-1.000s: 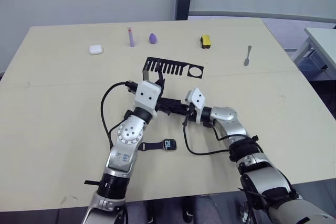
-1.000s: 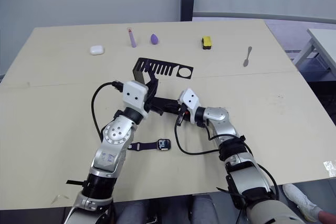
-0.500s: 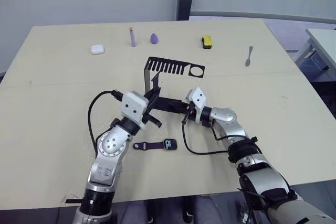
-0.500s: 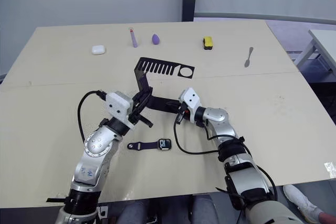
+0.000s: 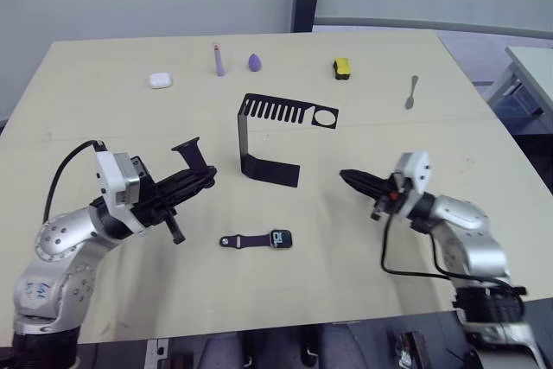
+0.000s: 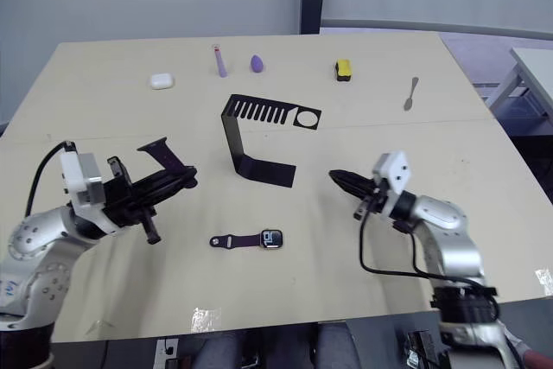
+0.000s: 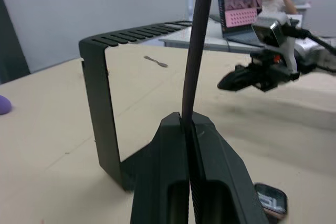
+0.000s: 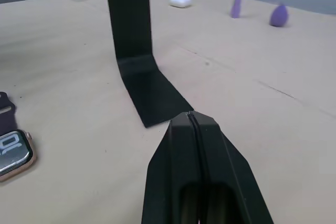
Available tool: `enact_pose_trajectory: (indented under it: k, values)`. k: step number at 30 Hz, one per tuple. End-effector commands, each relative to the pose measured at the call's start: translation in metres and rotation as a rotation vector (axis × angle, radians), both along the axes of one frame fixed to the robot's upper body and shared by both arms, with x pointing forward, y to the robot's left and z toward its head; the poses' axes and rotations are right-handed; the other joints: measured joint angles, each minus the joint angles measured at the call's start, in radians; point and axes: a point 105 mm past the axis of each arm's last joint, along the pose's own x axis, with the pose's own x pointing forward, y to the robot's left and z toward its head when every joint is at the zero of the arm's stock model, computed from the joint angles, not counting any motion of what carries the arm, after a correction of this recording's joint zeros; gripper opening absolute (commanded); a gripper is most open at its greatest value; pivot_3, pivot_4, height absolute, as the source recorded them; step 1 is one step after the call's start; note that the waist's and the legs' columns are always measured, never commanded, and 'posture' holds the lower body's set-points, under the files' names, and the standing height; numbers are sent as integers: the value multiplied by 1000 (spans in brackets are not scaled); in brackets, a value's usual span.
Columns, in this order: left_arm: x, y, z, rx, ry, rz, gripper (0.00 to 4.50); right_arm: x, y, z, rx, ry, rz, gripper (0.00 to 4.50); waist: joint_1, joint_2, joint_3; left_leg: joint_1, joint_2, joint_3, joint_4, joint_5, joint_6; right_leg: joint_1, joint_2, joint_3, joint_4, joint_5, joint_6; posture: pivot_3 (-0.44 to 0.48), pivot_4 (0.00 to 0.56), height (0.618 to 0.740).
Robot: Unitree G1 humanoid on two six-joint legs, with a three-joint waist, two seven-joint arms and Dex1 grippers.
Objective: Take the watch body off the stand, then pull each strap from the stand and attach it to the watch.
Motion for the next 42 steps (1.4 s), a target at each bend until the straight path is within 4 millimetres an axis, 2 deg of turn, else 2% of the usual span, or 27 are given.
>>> enact_pose_trajectory:
  k: [1,6,9,10,13,14,17,20,21,22,25,27,29,30,32,35,38,42]
  values:
    - [-8,-1,5,8,17,-79,28,-13,-14,23,34,-24,-69,0,0,0,0,0,0,0,0,0,0,0,0,0,0,0,0,0,150,740]
    - [-9,-9,0,15,39,-131,28,-25,-36,15,-4,11,-195,0,3,0,0,0,0,0,0,-1,-2,0,0,2,0,0,-1,0,150,740]
    - [-9,-8,-2,32,43,-127,28,-34,-42,10,-3,13,-218,0,-1,3,2,-2,-2,-5,-2,-1,1,4,-2,1,-2,0,-1,0,150,740]
    - [-7,-7,-1,29,41,-119,28,-36,-44,9,2,13,-228,0,-8,5,3,-2,-7,-16,-6,3,8,11,-10,-13,-7,0,0,0,150,740]
    - [-5,-7,-1,28,41,-118,28,-41,-46,1,-9,36,-236,0,-14,11,7,-3,-35,-63,-25,24,13,37,-31,-71,-14,-1,8,0,150,740]
    - [-5,-8,-2,33,42,-125,28,-43,-45,-3,-26,45,-228,0,3,12,8,-2,-41,-69,-29,31,11,37,-34,-71,-11,-2,12,0,150,740]
    - [-3,-10,-2,33,44,-144,28,-47,-46,-8,-42,52,-220,0,42,13,9,-2,-40,-63,-27,32,10,35,-32,-60,-15,-3,12,0,150,740]
    - [-3,-12,-3,37,49,-165,28,-49,-46,-8,-3,57,-217,0,54,13,9,-2,-39,-61,-26,27,8,35,-31,-49,-17,-1,10,0,150,740]
    - [-2,-12,-4,40,51,-174,0,-51,-45,-7,16,62,-209,522,54,13,9,-2,-38,-61,-25,27,8,35,-30,-48,-18,0,10,0,150,740]
    - [-3,-14,-5,42,57,-190,0,-53,-44,-7,25,68,-193,791,54,13,9,-2,-37,-60,-25,27,8,35,-30,-47,-19,0,9,0,150,740]
    - [-2,-20,-8,38,85,-246,0,-63,-36,-6,83,103,-150,2300,55,13,9,-2,-36,-60,-26,26,6,34,-29,-47,-20,0,9,0,150,740]
    - [-3,-25,-10,38,105,-289,0,-70,-27,-5,133,143,-112,3304,55,13,9,-2,-35,-59,-26,28,4,34,-27,-47,-19,0,9,0,150,740]
    - [-3,-34,-10,26,141,-353,0,-82,-9,-1,250,228,-36,4276,54,13,9,-2,-34,-58,-26,29,5,34,-25,-46,-20,0,9,0,150,740]
    - [-2,-38,-9,16,155,-373,0,-86,-2,2,328,278,-11,4463,53,13,9,-2,-34,-58,-26,28,6,34,-25,-46,-20,0,9,0,150,740]
    - [-3,-51,-6,-6,228,-437,0,-93,13,15,514,373,71,4463,52,12,9,-2,-33,-58,-26,28,6,34,-24,-45,-20,0,9,0,150,740]
    - [-4,-64,-4,-11,305,-495,0,-100,33,31,652,439,156,4463,51,12,10,-2,-32,-59,-26,25,10,34,-24,-44,-21,0,9,0,150,740]
    - [-8,-81,-4,-4,375,-561,0,-104,61,42,694,471,244,4463,51,12,10,-1,-31,-58,-26,25,8,34,-22,-43,-21,0,8,0,150,740]
    - [-16,-94,-8,6,484,-636,0,-97,81,46,693,472,283,4463,51,11,9,-2,-28,-58,-25,25,7,33,-18,-42,-22,-1,8,0,150,740]
